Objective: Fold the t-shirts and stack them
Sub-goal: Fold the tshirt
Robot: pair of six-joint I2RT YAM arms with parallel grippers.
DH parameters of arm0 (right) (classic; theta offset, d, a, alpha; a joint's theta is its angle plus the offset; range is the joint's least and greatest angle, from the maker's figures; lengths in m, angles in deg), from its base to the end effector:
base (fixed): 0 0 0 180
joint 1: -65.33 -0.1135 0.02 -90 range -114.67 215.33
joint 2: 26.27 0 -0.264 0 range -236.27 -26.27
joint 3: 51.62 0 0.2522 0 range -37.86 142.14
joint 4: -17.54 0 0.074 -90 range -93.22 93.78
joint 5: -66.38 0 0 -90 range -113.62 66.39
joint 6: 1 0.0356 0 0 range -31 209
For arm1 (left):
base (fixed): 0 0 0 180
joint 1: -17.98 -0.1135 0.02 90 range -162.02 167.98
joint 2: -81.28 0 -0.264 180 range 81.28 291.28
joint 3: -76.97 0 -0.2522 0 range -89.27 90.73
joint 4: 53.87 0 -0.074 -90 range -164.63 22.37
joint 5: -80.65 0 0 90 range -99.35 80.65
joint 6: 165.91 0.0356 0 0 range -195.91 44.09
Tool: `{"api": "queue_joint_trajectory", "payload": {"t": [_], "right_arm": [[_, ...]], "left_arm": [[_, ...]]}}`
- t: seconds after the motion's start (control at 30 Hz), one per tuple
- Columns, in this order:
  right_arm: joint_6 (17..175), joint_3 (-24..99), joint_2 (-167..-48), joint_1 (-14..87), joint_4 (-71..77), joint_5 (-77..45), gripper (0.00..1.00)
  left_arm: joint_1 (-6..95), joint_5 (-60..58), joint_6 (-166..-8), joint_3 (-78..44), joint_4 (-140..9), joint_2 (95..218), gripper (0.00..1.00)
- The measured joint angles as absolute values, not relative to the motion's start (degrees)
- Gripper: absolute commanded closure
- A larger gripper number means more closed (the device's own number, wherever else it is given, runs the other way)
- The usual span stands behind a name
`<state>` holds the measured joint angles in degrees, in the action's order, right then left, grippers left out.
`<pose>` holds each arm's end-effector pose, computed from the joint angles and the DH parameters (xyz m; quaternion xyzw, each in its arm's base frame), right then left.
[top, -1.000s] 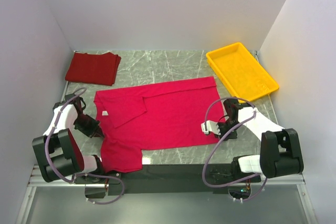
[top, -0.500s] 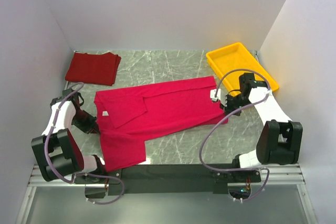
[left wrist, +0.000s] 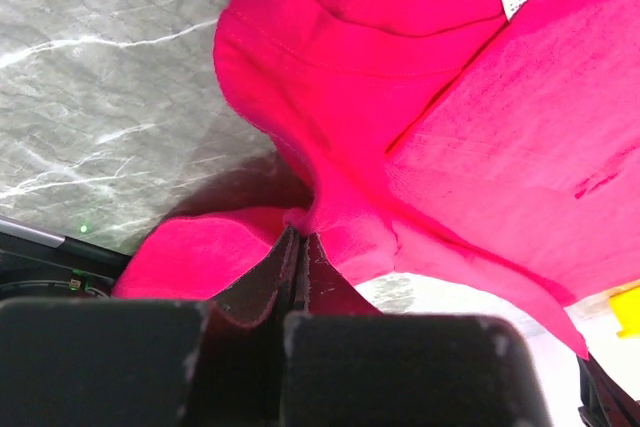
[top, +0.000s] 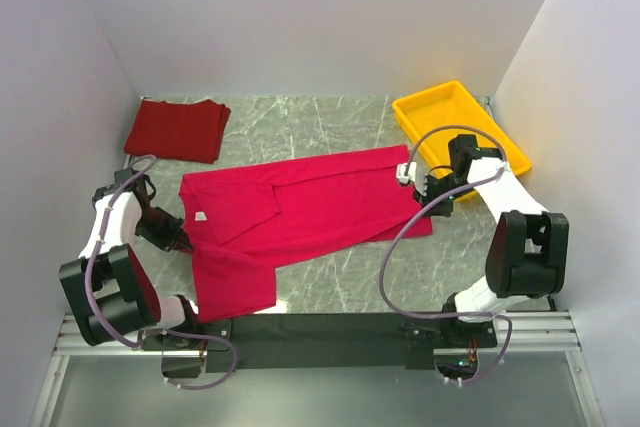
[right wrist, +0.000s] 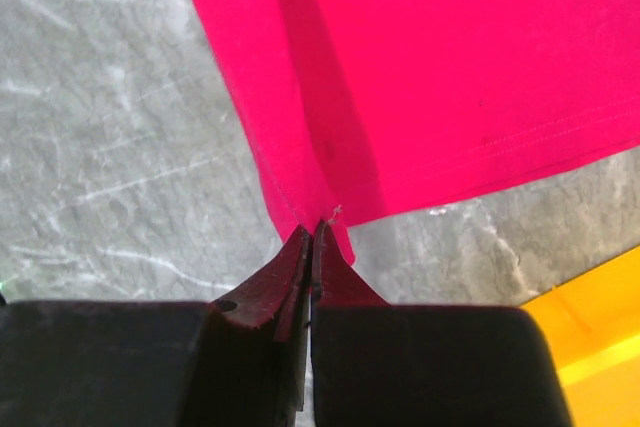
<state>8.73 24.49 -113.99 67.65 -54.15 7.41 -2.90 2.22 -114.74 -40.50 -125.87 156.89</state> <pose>0.2693 0.0075 0.2227 -0.6172 0.7380 0.1635 0.2185 0.1982 0.0680 0.2037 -0.4911 0.8642 -0.1061 0.0265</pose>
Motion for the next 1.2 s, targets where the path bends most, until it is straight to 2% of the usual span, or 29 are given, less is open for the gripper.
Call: {"api": "queue_joint_trajectory", "payload": {"t": [0.73, 1.2], "right_arm": [[21.47, 29.76, -121.97, 66.80, -42.24, 6.38, 1.00], [25.04, 31.57, -124.37, 65.93, -39.27, 5.73, 1.00]], "left_arm": [[-6.86, 1.79, -117.34, -40.94, -123.88, 155.76, 0.99], [-7.54, 2.92, -117.30, -41.13, -120.18, 161.11, 0.99]]}}
